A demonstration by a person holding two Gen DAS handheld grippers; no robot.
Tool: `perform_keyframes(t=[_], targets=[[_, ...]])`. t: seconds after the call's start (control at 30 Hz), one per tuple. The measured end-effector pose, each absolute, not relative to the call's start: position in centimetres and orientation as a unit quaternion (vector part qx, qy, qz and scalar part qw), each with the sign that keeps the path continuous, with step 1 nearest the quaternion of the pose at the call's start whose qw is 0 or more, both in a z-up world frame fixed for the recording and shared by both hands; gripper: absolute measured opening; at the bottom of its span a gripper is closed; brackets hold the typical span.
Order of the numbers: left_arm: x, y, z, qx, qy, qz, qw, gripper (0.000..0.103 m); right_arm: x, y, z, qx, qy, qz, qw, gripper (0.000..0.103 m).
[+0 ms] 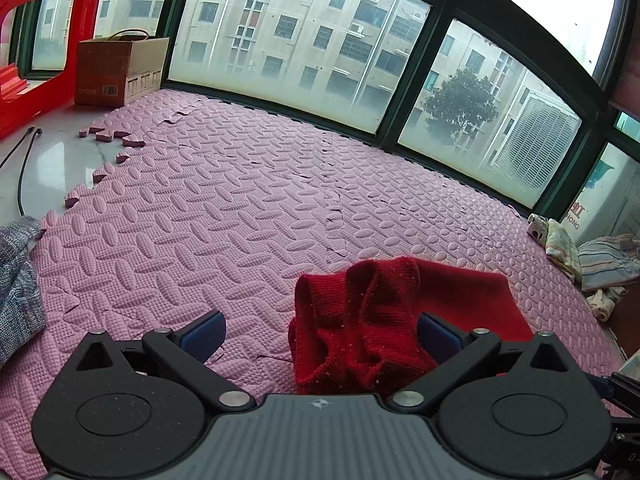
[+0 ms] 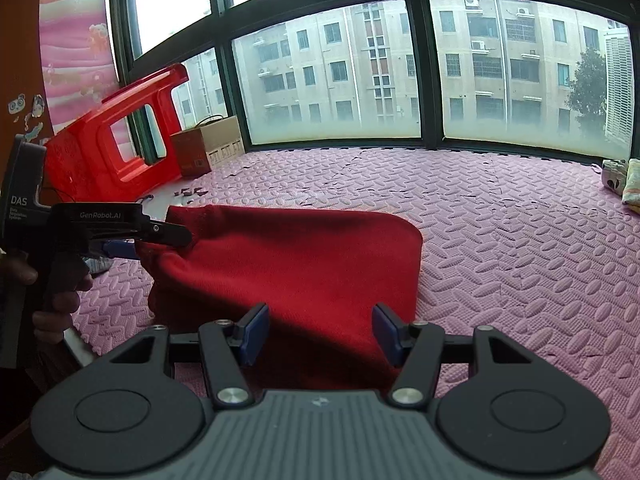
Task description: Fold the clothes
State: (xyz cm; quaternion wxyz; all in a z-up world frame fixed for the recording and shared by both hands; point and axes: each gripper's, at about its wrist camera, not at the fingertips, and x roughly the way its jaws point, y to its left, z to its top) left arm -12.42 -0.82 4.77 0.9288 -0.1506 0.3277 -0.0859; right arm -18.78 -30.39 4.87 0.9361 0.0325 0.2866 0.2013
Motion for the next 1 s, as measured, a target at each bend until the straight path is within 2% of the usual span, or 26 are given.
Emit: perform_keyframes(t=[0.23, 0.53, 0.7, 1.0], targets=[[-11.2, 0.3, 5.0, -0.175, 0.327, -0.075, 0.926, 0.103, -18.2, -29.9, 4.6, 0.024, 0.295, 0.199, 0.934, 0.059], [-9.3, -1.0, 5.3, -0.155, 0.332, -0.084, 0.927, 0.103, -15.2, -29.6, 6.0, 0.02, 0.281, 0.201, 0.938, 0.058], [-8.8, -0.4, 4.6, -0.159, 0.343, -0.073, 0.923, 0.102, -12.4, -30.9, 7.4, 0.069, 0.277, 0.205, 0.936, 0.058], [-8.6, 0.0, 4.0, -0.165, 0.352, -0.072, 0.918, 0.103, -6.9, -30.2, 5.0, 0.031, 0.314, 0.167, 0.934, 0.057]])
